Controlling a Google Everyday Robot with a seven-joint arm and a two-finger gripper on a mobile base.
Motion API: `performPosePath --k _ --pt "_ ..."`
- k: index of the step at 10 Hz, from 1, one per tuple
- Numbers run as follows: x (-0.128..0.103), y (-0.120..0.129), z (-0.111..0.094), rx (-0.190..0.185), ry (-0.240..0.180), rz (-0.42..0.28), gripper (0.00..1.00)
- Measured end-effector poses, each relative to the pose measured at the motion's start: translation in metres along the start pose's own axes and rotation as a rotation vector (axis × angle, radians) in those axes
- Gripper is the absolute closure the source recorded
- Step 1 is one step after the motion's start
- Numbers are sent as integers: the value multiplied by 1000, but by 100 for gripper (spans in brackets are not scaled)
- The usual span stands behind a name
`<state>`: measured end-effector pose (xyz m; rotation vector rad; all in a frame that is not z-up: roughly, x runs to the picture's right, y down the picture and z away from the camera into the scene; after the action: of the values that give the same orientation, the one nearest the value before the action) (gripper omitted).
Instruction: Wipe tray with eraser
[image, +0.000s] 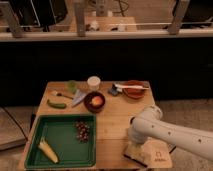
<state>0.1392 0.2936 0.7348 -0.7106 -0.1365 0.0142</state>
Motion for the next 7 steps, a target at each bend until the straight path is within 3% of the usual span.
performPosePath --k 4,5,7 --pt "-3 34 2 -43 18 46 20" --pt "-2 38 4 -41 23 71 20" --pt "7 42 9 -8 42 182 20"
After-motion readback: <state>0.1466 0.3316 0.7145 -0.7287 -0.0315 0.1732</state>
